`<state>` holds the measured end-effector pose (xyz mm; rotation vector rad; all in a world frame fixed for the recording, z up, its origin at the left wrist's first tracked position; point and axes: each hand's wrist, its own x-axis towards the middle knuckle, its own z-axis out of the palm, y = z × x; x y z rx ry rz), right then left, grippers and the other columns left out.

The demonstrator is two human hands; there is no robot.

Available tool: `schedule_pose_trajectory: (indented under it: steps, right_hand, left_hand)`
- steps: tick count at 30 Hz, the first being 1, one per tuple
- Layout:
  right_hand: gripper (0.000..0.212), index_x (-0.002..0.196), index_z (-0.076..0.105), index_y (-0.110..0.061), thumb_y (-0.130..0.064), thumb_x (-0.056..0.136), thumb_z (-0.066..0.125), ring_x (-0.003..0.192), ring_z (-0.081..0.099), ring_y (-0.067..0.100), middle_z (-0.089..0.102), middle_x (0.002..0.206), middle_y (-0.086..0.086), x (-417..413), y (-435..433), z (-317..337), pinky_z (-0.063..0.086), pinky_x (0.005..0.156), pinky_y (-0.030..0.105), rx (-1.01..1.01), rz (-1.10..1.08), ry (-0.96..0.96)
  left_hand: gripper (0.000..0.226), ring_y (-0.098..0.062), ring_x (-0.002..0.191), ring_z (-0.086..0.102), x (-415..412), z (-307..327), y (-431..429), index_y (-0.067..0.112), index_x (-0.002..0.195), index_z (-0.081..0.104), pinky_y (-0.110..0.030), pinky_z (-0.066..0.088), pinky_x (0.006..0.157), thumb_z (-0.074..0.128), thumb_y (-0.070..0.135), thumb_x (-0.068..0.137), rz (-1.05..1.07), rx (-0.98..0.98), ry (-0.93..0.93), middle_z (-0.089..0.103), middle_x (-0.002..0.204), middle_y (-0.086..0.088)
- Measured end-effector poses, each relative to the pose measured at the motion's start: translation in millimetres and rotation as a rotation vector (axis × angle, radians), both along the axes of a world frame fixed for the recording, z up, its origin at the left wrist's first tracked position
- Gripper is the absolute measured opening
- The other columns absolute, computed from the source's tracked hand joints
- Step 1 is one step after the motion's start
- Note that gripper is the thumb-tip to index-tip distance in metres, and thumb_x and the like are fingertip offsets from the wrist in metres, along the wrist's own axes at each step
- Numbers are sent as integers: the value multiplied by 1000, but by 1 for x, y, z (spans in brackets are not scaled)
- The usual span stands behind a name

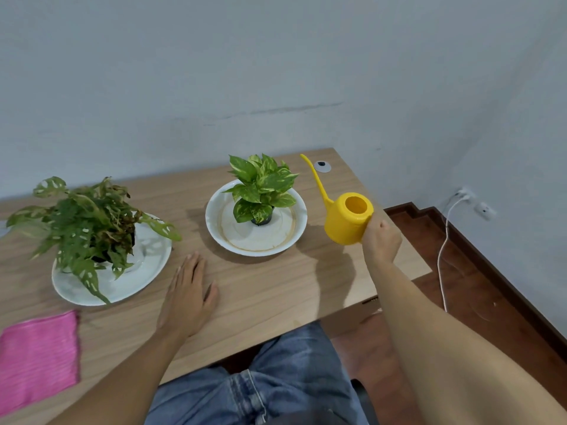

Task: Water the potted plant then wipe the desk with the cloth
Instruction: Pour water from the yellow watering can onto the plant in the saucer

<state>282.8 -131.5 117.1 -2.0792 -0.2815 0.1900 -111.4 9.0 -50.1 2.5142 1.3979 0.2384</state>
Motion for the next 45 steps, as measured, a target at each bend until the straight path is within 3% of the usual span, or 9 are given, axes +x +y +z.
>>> schedule_pose_trajectory:
  steps: [6,11,15,19,24,30,32,40,45]
  right_hand:
    - [71,81,66,13,-44,117,45,87,64,40,72,86,32,21,14,44,39,79,43,-62,145,-84]
    - [73,70,58,14,-48,107,45,79,66,48,67,76,36,33,26,70,50,79,57,-65,248,-188]
    - [62,70,54,11,-40,106,51,71,53,33,62,76,37,37,35,89,47,71,52,-68,289,-228]
    - [62,77,58,15,-41,105,56,70,51,29,62,80,39,41,42,105,40,64,42,-55,324,-223]
    - [64,78,58,17,-41,104,56,68,53,28,65,85,42,46,52,120,41,61,39,-82,363,-281]
    - [58,72,49,16,-32,103,58,63,49,32,56,74,39,43,56,139,38,57,37,-95,419,-338]
    - [57,72,46,17,-30,104,57,61,45,31,48,66,26,45,55,146,36,56,37,-104,442,-351]
    - [59,74,45,18,-33,101,56,63,43,28,48,67,20,58,51,160,33,60,37,-125,493,-372]
    - [58,75,48,17,-35,97,55,66,48,30,56,79,44,64,49,165,36,63,38,-160,495,-385]
  left_hand:
    - [86,-25,175,13,-1,1,-1,9,177,27,-44,10,141,24,59,107,-12,7,-14,19,187,-9]
    - [87,-23,175,13,-1,-1,0,11,177,29,-44,11,141,25,61,106,-10,-6,-35,20,187,-6]
    - [89,-22,175,11,0,2,0,12,177,28,-40,6,141,23,62,104,-9,-25,-45,19,188,-6]
    - [90,-19,175,6,-1,8,-3,14,179,23,-35,0,140,21,64,104,-3,-45,-34,14,189,-3]
    - [89,-18,175,6,-1,13,-5,15,179,22,-33,-1,139,21,63,105,-6,-40,-35,14,189,-3]
    - [87,-15,175,1,-2,12,-4,16,180,19,-32,-4,139,23,63,106,-8,-37,-27,10,189,0]
    - [88,-14,175,-1,-2,12,-4,16,180,18,-32,-5,139,20,64,105,-6,-44,-26,8,189,1]
    - [86,-14,175,-2,-2,12,-4,18,180,18,-34,-2,141,21,63,107,1,-45,-31,8,189,2]
    - [86,-14,175,-1,-3,8,-2,17,180,20,-37,3,142,24,62,107,3,-47,-44,10,189,1]
